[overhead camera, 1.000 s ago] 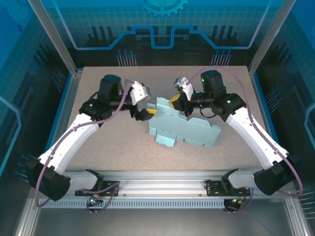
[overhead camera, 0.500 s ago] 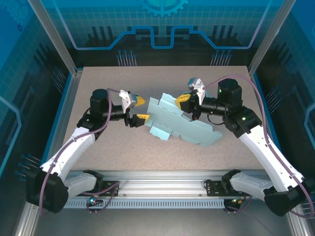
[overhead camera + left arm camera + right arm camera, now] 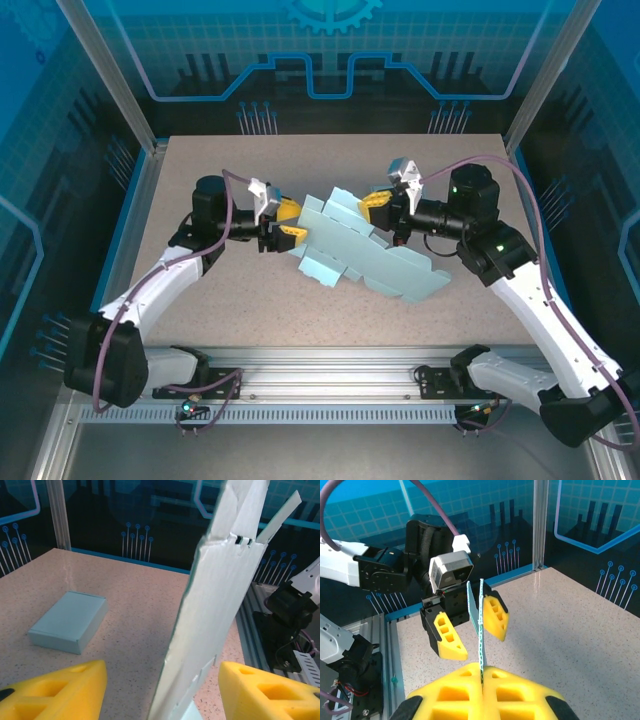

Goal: Fold the paper box

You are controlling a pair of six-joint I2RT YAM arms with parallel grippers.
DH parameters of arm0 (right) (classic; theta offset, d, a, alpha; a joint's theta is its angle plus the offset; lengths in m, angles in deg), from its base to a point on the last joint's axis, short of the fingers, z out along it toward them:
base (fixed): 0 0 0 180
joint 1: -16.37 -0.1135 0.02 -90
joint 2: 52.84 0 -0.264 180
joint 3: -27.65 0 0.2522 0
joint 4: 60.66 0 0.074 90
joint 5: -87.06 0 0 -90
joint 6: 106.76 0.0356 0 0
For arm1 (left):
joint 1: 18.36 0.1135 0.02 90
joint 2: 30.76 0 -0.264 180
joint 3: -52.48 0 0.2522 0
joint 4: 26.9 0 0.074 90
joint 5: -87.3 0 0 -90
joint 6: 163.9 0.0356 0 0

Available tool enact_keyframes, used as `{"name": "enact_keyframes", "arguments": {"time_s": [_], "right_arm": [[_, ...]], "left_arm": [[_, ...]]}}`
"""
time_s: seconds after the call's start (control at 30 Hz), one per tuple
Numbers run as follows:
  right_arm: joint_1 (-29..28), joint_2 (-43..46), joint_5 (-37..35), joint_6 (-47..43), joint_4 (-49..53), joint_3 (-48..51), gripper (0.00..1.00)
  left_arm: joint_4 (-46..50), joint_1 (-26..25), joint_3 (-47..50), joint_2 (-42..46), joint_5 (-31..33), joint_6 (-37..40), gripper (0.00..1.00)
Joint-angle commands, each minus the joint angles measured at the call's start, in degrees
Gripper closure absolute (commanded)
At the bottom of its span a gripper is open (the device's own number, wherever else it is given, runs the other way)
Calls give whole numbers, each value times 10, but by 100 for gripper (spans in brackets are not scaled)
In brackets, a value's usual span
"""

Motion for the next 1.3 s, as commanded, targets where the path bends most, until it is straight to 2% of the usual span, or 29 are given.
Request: {"name": "enact_keyframes", "arguments": {"time_s": [0.0,0.07,0.17,0.27,0.43,0.53,0.57,0.6,0.63,0.73,0.9,0.97,1.13,1.27], "right_arm": [[6,10,8,17,-39,10,100],[6,7,10,22,-48,11,100],[6,2,13,29,-58,11,100],[6,0,10,30,-61,13,100],[7,3,-25,29,-45,22,100],[9,15,-71,31,-35,38,88],[9,18,-86,33,-31,42,82],[10,23,-100,38,-28,46,71],[12,28,-115,43,-25,52,58],[20,46,-126,60,-35,72,34],[23,74,-164,96,-49,94,5],[24,81,-165,102,-51,95,0],[30,86,-169,126,-35,80,0],[32,116,-189,137,-55,104,0]], "left_arm": [[30,4,-14,-10,-52,25,41],[44,4,-19,-13,-73,32,41],[55,4,-25,-16,-71,38,49],[75,4,-34,-21,-60,46,72],[114,4,-53,-14,-38,63,85],[199,4,-81,-2,-3,108,94],[232,4,-95,-1,11,127,97],[273,4,-111,0,27,149,100],[313,4,-128,0,40,174,100],[419,3,-181,-4,66,244,100],[590,-2,-283,-19,129,351,100],[657,-3,-332,-34,145,387,100],[845,-3,-464,-92,180,482,100],[912,-3,-506,-114,234,505,100]]}}
